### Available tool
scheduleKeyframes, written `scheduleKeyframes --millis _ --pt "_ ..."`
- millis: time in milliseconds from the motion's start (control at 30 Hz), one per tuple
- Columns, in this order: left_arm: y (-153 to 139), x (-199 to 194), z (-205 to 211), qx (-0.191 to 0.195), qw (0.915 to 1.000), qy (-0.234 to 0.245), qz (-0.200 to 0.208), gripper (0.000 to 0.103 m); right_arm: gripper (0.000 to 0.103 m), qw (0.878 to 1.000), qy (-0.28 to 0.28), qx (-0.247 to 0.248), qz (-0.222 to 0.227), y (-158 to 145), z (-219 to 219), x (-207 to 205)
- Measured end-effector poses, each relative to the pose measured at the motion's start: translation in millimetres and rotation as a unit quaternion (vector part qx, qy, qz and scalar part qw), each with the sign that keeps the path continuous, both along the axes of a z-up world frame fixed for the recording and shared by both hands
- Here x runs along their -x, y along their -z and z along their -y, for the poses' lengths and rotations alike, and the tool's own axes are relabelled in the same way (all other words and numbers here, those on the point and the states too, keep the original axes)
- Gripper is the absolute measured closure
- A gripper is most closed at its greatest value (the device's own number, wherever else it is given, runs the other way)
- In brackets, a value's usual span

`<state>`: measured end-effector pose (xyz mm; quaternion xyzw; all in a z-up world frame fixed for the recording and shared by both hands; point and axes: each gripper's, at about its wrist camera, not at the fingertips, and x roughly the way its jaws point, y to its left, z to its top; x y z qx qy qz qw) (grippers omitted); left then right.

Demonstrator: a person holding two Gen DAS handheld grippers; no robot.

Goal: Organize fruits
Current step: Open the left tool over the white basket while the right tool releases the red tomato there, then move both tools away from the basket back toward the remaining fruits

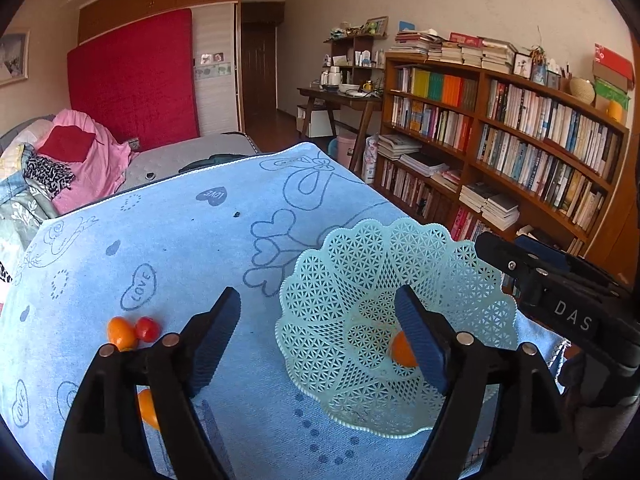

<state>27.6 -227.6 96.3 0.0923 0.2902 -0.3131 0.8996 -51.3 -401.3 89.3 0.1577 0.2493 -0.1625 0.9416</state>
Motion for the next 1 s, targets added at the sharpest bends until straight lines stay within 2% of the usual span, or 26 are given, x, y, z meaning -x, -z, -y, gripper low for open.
scheduleKeyframes --millis 133,333,467,667,767,900,1000 --pt "1.2 1.2 -3.0 -0.005 0.9999 -0.011 0.005 0.016 0.036 1.000 0.001 0.000 0.000 0.5 -0.5 -0.3" --pt "1.1 1.1 -9.5 -0.008 0.9996 -0.023 0.012 0.016 0.035 1.000 0.000 0.012 0.000 -0.3 -5.6 -1.9" --pt "1.6 1.2 -17.1 -0.009 0.9992 -0.035 0.018 0.016 0.026 1.000 0.003 0.019 0.004 -1.6 -10.0 -1.0" --pt "2.1 4.4 -22.3 -0.019 0.9982 -0.045 0.036 0.016 0.020 1.000 0.002 0.028 0.012 -3.3 -15.2 0.6" --pt "2.4 6.3 -25.1 -0.025 0.9975 -0.049 0.044 0.016 0.017 0.999 -0.003 0.027 0.019 -3.9 -17.7 1.7" --pt "1.5 5.4 -30.4 -0.025 0.9969 -0.059 0.047 0.016 0.009 0.999 -0.015 0.016 0.033 -4.8 -21.3 3.6" --pt "1.3 4.6 -35.5 -0.028 0.9955 -0.072 0.055 0.016 0.008 0.999 -0.024 0.007 0.042 -6.1 -24.8 3.8"
